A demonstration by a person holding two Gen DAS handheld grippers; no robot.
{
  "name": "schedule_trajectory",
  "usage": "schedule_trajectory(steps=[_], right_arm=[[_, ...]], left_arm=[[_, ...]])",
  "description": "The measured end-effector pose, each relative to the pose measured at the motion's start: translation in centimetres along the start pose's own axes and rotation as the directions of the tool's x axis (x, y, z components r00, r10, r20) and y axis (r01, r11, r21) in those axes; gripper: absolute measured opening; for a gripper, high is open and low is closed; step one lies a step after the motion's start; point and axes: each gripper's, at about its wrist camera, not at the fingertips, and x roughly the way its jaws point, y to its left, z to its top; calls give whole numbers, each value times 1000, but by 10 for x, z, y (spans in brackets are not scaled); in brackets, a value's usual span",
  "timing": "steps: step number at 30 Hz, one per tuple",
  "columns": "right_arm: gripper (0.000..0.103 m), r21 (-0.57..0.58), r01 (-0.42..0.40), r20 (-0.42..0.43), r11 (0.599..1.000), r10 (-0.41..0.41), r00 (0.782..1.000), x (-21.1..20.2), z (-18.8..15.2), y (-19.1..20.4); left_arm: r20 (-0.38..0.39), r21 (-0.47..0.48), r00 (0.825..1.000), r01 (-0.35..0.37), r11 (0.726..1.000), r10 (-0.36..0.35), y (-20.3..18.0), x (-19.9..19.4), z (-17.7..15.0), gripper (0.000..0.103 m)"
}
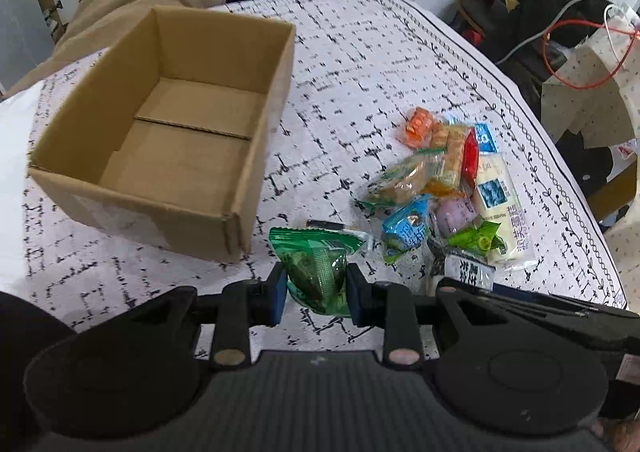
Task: Organize snacks
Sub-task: 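Carry both snacks to the cardboard box and open both tools to drop them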
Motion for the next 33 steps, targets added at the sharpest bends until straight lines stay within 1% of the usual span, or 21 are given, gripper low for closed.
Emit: schedule_trajectory(steps=[5, 11, 17, 25, 33], right_arm=[[41, -17, -28, 53, 999, 28, 998, -11, 3, 7], [41, -33, -63, 105, 997, 66, 992, -24, 9, 15], [41, -76, -91, 140, 993, 101, 985, -30, 14, 32], [41, -122, -143, 173, 982, 163, 971, -28, 21, 59], [41, -123, -184, 211, 975, 206, 955, -23, 32, 75]], left_arm=[[35, -3, 999, -10, 1000, 10, 5, -19, 0, 30], [86, -33, 996, -27, 999, 30, 19, -43, 2, 30], [126, -59, 991, -39, 997, 46, 31, -62, 5, 30], [169, -71, 983, -57, 996, 69, 45, -78, 14, 30], [199, -96, 976, -75, 993, 93, 66, -85, 29, 30]])
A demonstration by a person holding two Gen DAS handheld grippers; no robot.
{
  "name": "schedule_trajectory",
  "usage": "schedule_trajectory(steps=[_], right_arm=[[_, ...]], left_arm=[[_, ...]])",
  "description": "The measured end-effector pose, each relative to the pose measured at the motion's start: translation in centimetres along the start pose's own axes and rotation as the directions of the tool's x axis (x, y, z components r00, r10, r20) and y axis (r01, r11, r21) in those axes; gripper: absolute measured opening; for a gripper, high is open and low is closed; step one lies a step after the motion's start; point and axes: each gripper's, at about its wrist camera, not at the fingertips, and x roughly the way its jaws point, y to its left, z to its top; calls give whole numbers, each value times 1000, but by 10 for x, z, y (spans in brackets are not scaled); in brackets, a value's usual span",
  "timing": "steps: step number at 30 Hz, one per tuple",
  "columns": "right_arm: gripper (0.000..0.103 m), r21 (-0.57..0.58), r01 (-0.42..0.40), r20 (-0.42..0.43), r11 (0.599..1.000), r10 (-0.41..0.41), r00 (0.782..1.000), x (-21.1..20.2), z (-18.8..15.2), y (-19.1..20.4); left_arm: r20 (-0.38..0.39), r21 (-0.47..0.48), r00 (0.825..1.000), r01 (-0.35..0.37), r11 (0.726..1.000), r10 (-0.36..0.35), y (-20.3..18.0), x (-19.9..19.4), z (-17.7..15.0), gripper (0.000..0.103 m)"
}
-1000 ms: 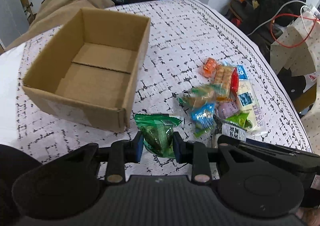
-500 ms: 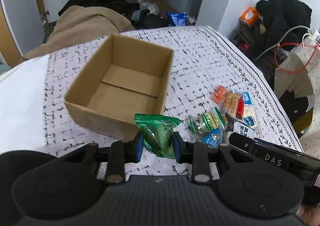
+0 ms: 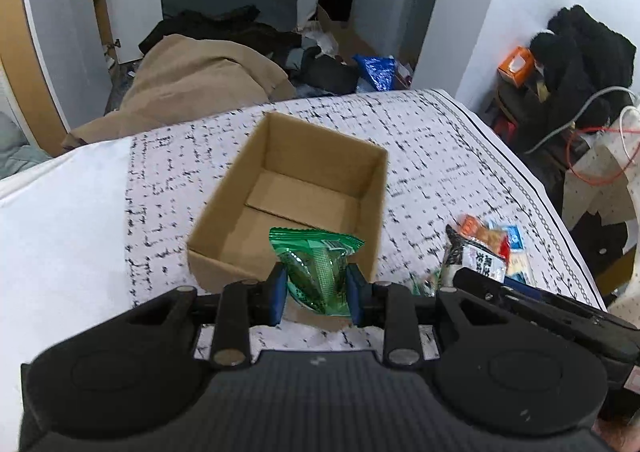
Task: Organize snacks
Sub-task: 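Carry both snacks to the cardboard box and open both tools to drop them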
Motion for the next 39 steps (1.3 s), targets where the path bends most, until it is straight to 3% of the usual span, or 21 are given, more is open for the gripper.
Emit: schedule_trajectory(steps=[16, 25, 31, 34, 36, 39], right_arm=[[41, 10, -87, 7, 996, 87, 996, 37, 14, 25], [41, -13, -108, -24, 994, 107, 994, 64, 15, 38], [41, -14, -105, -36, 994, 104, 994, 70, 12, 38], [44, -7, -113, -23, 994, 113, 993, 70, 10, 38], [56, -6, -118, -13, 993, 118, 993, 68, 9, 39], [62, -19, -122, -11, 992, 122, 992, 64, 10, 43]], left_arm=[[-2, -58, 999, -40, 998, 40, 41, 27, 28, 30], [-40, -70, 999, -20, 997, 17, 49, 54, 36, 31], [-55, -52, 998, -30, 998, 27, 48, 65, 38, 48], [-54, -70, 998, -45, 997, 41, 51, 65, 40, 53], [-56, -83, 997, -60, 995, 56, 55, 65, 41, 55], [-58, -95, 997, -65, 993, 60, 59, 61, 40, 56]])
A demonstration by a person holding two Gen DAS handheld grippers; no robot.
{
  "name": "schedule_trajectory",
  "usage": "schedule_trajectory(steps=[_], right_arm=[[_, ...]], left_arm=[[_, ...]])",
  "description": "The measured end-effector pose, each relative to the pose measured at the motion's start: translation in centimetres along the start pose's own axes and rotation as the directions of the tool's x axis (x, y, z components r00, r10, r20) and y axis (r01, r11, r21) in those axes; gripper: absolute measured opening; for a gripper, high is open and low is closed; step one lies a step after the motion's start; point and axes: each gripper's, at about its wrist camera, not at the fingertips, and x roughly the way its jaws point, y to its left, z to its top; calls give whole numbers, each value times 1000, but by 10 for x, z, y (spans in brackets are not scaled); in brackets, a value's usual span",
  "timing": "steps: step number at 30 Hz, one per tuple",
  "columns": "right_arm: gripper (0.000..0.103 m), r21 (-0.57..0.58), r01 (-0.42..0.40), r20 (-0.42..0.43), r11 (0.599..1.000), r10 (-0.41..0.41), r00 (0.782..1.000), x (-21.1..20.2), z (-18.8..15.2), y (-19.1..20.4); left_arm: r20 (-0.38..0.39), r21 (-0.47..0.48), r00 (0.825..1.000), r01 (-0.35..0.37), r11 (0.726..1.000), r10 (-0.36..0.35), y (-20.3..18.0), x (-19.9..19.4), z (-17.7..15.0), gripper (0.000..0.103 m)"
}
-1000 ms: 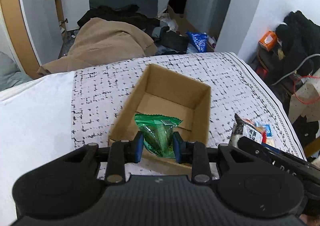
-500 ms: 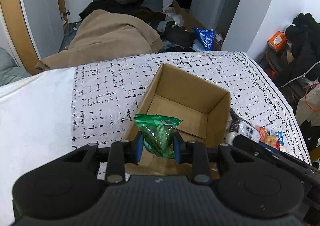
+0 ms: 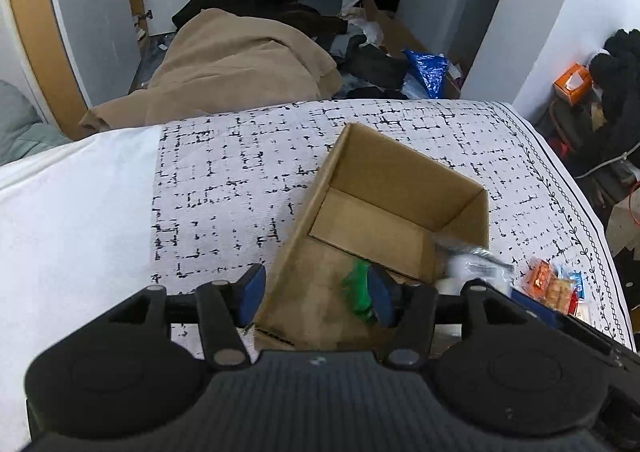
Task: Organize snacks
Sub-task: 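Carry both snacks to the cardboard box and open both tools to drop them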
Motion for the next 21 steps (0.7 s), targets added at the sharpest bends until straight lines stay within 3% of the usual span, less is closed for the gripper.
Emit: schedule_trajectory(steps=[6, 15, 21], right_arm=[[72, 11, 32, -4, 999, -32, 999, -15, 0, 0], [88, 5, 85, -4, 996, -85, 996, -48, 2, -1], [92, -10, 130, -46, 991, -131, 990, -71, 3, -6]], left_arm=[[-11, -15, 1000, -29, 999, 29, 4, -7, -5, 74], [2, -13, 1000, -28, 1000, 28, 1, -27, -12, 86], [13, 3, 1000, -25, 1000, 25, -6, -35, -22, 98]])
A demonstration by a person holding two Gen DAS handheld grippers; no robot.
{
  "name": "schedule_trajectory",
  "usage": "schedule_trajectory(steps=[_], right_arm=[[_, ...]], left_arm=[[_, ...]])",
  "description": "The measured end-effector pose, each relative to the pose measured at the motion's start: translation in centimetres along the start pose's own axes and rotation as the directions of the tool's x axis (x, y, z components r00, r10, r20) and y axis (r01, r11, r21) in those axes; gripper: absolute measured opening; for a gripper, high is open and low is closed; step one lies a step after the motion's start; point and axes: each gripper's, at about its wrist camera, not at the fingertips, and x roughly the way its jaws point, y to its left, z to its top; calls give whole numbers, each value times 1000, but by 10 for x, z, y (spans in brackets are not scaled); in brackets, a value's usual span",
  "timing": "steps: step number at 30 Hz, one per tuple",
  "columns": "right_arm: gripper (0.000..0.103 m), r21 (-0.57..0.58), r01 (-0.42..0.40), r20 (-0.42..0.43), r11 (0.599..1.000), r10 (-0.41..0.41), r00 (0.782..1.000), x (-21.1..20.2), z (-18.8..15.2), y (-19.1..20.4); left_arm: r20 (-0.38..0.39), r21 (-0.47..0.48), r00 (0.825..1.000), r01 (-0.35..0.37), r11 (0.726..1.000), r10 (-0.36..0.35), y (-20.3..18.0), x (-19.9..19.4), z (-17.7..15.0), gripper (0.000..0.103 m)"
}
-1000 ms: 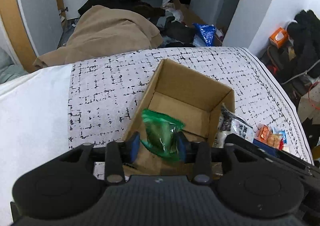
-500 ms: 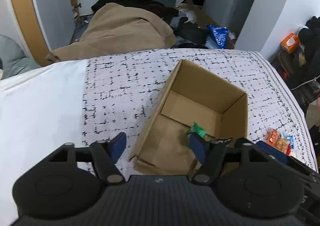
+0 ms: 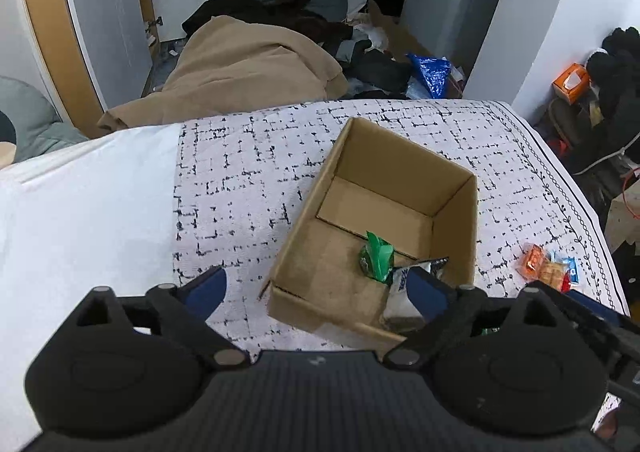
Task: Organize snacks
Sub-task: 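Carry both snacks to the cardboard box and open both tools to drop them, then grasp the cream cake bar with the right tool while the left tool grasps a blue packet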
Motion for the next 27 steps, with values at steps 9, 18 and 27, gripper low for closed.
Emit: schedule_trajectory(steps=[9, 18, 27], right_arm=[[99, 14, 39, 29, 999, -39, 999, -43, 2, -25], [101, 30, 30, 23, 999, -30, 999, -67, 2, -53], [101, 64, 15, 46, 998, -18, 999, -89, 4, -85]], left_arm=[[-5, -7, 999, 43, 999, -43, -18, -15, -14, 103], [1, 21, 997, 76, 997, -76, -44, -30, -25, 103], [-15, 44, 990, 139, 989, -138, -74, -36, -36, 103]])
